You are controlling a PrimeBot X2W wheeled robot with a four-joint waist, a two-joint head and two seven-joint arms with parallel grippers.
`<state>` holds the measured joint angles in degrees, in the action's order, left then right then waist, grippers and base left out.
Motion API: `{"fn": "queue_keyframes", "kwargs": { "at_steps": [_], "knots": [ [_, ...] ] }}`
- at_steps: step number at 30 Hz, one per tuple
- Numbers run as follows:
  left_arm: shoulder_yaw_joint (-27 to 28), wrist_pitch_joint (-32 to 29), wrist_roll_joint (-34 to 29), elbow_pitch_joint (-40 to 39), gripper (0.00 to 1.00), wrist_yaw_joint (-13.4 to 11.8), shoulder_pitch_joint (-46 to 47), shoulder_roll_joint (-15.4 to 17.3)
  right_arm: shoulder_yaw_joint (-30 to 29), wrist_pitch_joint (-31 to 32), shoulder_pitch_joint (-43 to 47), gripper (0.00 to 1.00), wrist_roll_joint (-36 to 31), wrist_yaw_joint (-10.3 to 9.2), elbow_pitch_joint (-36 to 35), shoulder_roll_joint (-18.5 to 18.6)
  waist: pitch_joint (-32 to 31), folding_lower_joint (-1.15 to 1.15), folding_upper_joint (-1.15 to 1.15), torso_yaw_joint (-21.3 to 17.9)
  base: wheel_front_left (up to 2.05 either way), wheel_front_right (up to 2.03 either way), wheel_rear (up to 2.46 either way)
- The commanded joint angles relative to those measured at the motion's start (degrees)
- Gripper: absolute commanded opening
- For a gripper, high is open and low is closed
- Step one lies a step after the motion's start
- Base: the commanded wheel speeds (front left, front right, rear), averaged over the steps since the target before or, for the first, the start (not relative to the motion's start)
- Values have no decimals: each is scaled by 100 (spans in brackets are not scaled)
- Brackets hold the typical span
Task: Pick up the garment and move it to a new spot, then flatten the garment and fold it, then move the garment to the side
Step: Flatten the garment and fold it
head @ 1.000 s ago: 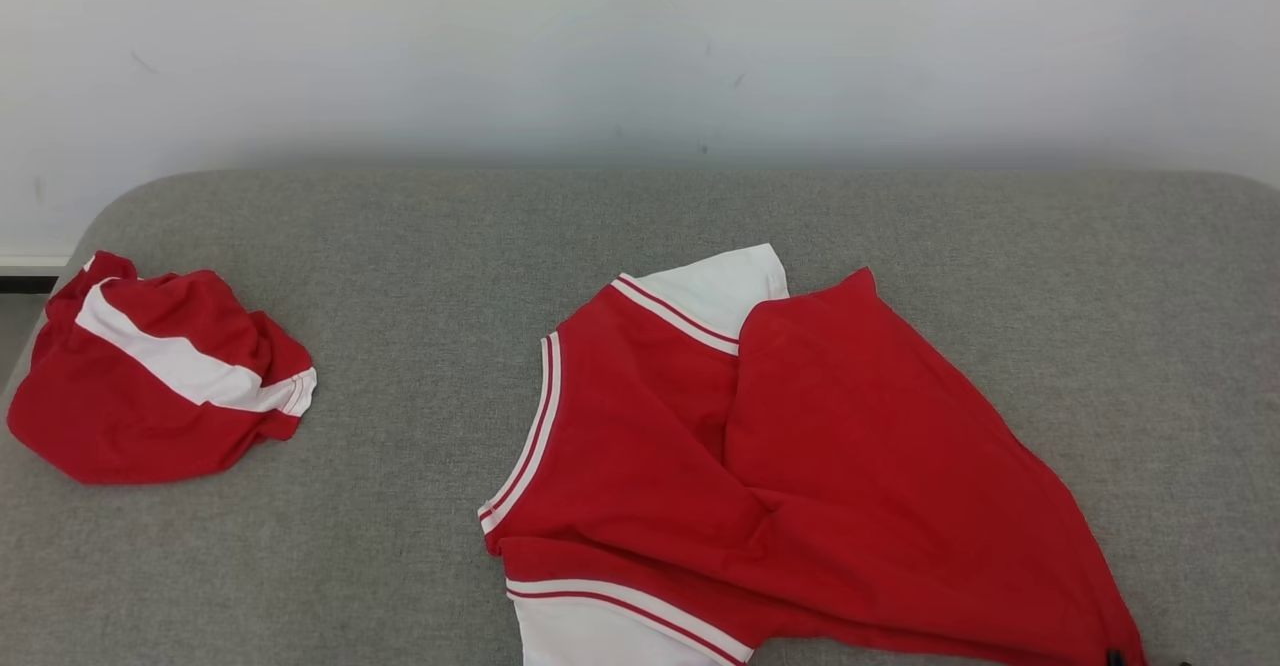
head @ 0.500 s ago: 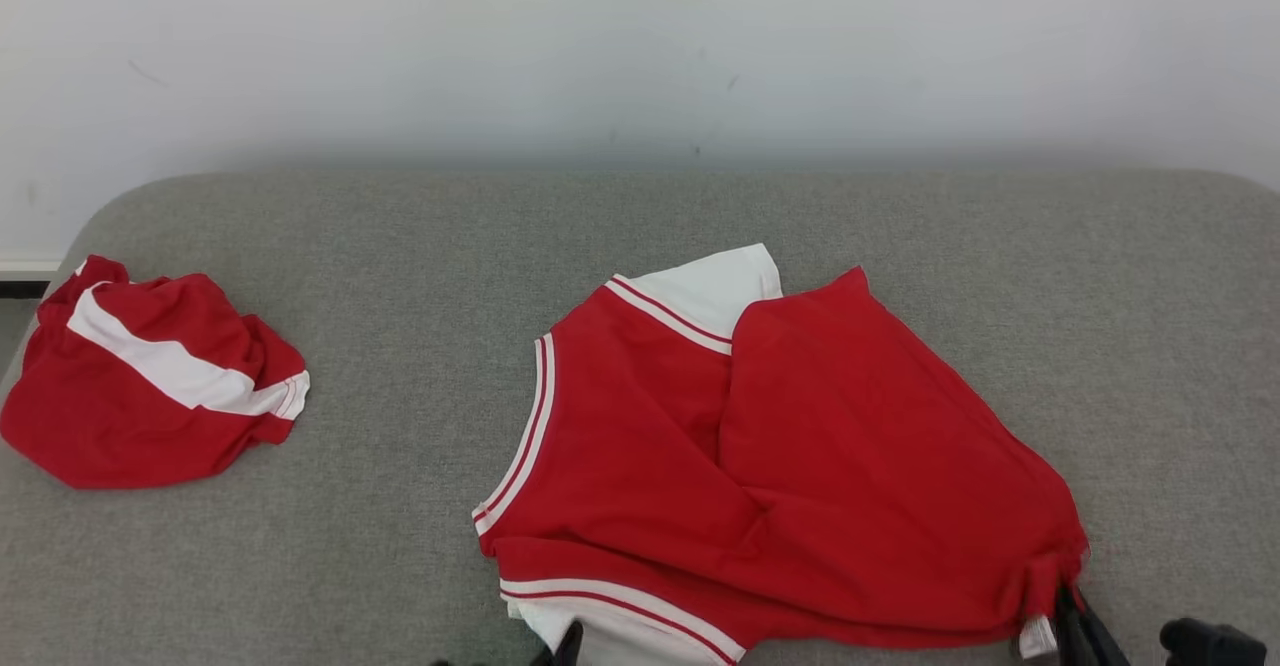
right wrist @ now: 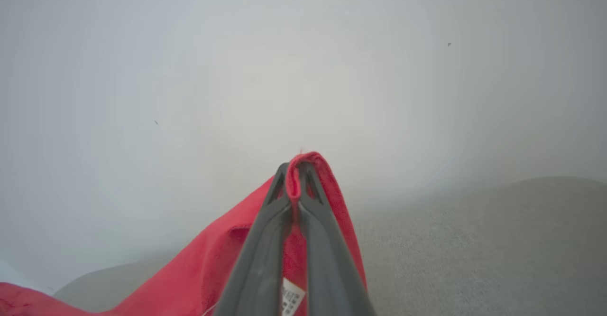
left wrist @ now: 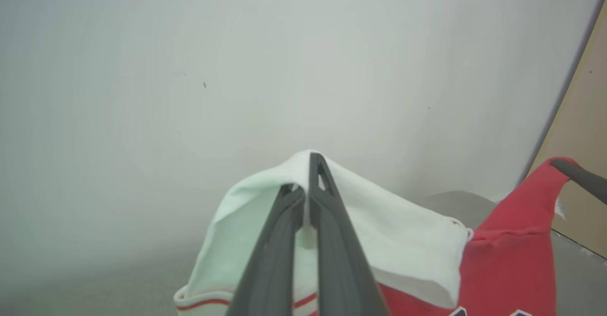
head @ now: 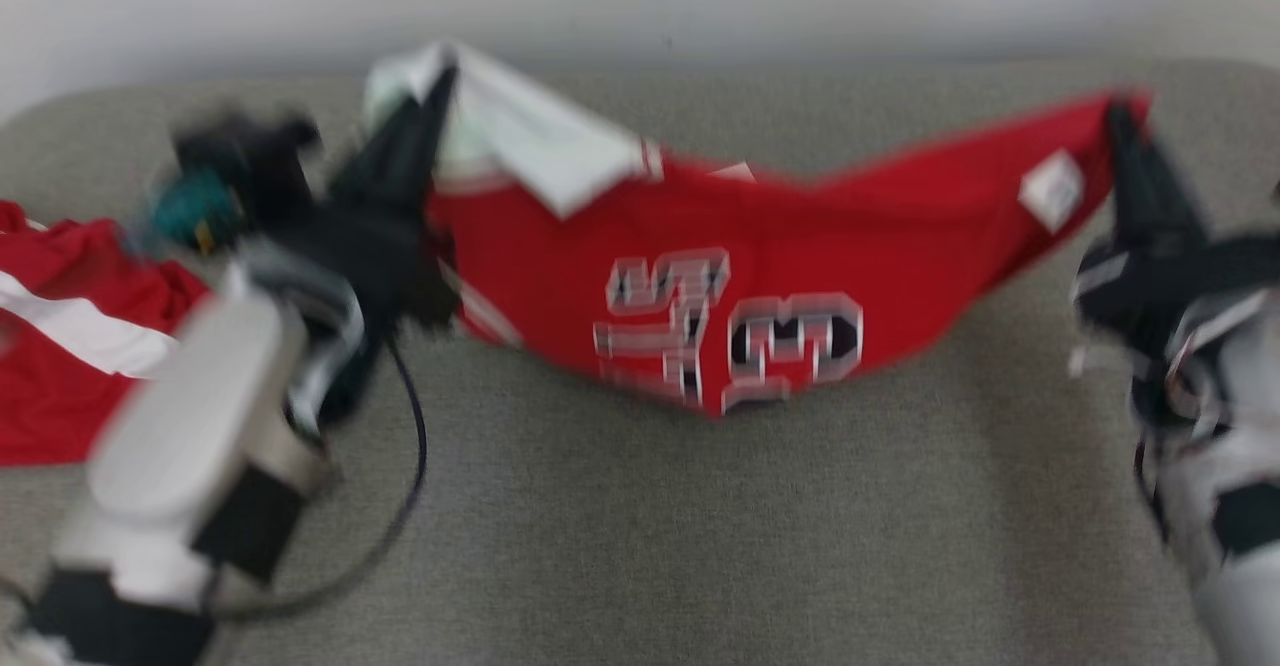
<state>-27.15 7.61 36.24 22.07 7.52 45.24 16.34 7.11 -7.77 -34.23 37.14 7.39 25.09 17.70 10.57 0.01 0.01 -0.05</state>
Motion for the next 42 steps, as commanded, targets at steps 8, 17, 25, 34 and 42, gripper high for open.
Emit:
{"fn": "queue_keyframes", "kwargs": {
  "at_steps": [8, 17, 25, 34, 42],
  "knots": [
    [-92, -846, 188, 627, 0, -15, 4024, 513, -501, 730, -3763, 0, -22, 16, 648, -124, 2360, -1, -1, -476, 0, 0, 0],
    [-182, -845, -44, 1874, 0, -14, 6557, 399, -811, 732, -6532, 0, -504, 16, 1872, -398, 3006, -1, -1, -735, 0, 0, 0],
    [-452, -568, -206, 2931, 0, -14, 7857, 195, -1156, 366, -7900, 0, -1189, 16, 2964, -510, 3276, -1, -1, -837, 0, 0, 0],
    [-806, -299, 14, 3502, 0, -14, 8192, 32, -1350, 44, -8414, 0, -1570, 16, 3743, -625, 3550, -1, -1, -751, 0, 0, 0],
    [-972, 58, 597, 3471, 0, -14, 7687, 174, -1305, -97, -8077, 0, -1398, 17, 3927, -787, 3618, -1, -1, -665, 0, 0, 0]
  ]
}}
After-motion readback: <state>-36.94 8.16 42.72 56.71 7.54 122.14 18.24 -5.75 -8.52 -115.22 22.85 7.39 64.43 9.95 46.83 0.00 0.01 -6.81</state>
